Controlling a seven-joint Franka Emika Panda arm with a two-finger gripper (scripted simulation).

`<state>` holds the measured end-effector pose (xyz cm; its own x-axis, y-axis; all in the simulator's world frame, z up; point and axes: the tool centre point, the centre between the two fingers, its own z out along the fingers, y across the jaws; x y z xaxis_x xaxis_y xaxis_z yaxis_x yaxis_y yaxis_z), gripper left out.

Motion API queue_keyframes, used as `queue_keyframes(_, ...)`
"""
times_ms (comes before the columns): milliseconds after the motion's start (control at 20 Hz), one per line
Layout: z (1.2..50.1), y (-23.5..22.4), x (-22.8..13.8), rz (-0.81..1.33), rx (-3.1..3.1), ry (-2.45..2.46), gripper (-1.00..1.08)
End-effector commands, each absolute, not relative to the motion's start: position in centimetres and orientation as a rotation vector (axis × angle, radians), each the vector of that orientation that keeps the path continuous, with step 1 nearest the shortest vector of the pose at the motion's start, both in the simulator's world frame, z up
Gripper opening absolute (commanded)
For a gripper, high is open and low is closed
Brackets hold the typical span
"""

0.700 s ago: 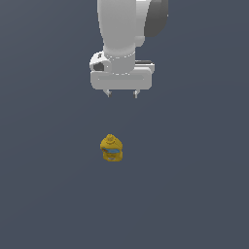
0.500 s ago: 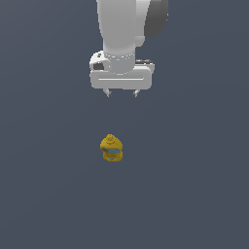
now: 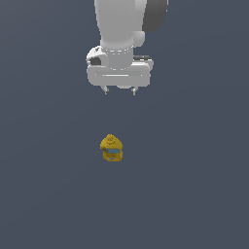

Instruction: Pick up the object and move it to a goal position.

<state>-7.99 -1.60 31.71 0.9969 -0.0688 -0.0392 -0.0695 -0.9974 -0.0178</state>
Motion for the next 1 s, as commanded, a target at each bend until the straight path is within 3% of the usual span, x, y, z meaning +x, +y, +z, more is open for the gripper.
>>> queue_keyframes(0, 31.7, -1.6, -8.0, 0.061, -3.120, 0.102, 1.00)
queue_keyframes(950, 30.2, -2.3, -5.6, 0.048, -3.110, -0.332, 1.00)
